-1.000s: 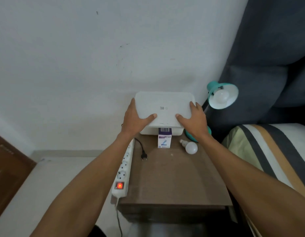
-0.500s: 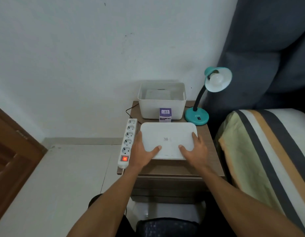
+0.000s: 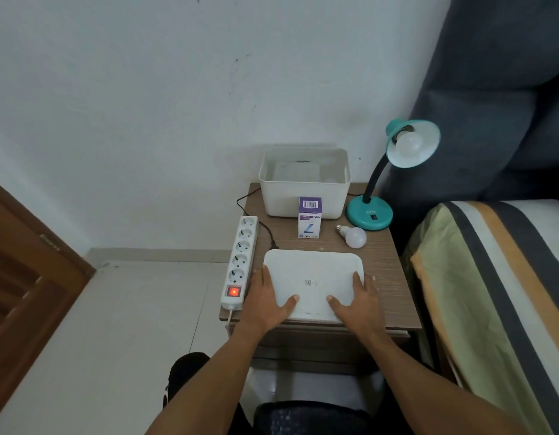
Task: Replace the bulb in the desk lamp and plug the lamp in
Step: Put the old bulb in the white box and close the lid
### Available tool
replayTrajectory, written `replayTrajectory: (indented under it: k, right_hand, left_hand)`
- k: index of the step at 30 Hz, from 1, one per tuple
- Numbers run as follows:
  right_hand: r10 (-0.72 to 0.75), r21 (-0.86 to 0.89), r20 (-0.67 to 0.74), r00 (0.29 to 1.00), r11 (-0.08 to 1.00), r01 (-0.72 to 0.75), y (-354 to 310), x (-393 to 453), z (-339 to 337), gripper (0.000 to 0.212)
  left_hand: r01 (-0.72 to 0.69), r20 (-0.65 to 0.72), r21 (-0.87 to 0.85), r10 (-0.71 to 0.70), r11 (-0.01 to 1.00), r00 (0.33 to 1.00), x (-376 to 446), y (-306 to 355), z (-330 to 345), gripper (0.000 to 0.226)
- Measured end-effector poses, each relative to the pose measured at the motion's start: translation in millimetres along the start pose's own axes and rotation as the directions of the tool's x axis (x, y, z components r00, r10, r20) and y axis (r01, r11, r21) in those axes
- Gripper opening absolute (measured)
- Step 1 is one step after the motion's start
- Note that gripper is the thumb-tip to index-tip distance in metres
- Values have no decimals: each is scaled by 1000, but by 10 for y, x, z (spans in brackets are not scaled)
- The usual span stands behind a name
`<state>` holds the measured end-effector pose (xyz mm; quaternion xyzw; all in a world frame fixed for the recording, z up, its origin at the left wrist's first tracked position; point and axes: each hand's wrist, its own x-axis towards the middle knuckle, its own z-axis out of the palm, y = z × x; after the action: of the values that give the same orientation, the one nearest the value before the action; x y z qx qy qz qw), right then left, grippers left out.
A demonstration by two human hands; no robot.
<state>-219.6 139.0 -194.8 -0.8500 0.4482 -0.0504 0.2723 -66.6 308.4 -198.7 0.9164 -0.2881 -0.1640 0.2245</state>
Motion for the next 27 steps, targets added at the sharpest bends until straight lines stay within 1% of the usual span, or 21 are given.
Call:
replayTrajectory:
  k: [3,6,8,10,13,15,18,20,23,27]
  right_hand:
    - [8,-48,21,1000,999,-7,-18,3,7,96]
    - [19,-77,37,999,997,-16,-39,27,-15,95]
    - [17,-75,5,1000,997,-17,-72,71,-66,89]
    - [5,-48,-52,999,999,-7,-132,157,-150,76]
    - [-50,0,-144,988,999,50,-251,365,-311,57]
    - [-72,35,-189,979,996,80,-354,518,-446,51]
    - [-91,64,-190,977,992,105,-521,768,-648,46]
    - [-82,37,-171,982,995,90,-571,948,-734,48]
    - [-76,-31,-133,988,997,72,-588,1197,-775,58]
    - [-136,-66,-75,988,989,132,-573,1500,-709,57]
  left_hand:
    - [-6,-10,57,7,998,1000,-12,-8,47,113]
    - [3,-25,56,-1,998,1000,-3,24,45,112]
    - [23,-56,28,-21,999,998,4,73,34,110]
    - [19,-108,-4,-19,1000,994,43,135,4,105]
    - [-49,-184,-34,41,998,982,217,242,-125,98]
    - [-93,-238,-28,83,995,968,387,336,-283,94]
    - [-173,-292,-25,158,985,943,771,482,-573,90]
    - [-207,-323,-47,181,977,929,1092,550,-765,89]
    - [-226,-375,-26,200,974,905,1549,648,-1022,94]
    - [-272,-395,35,264,962,880,2039,810,-1336,115]
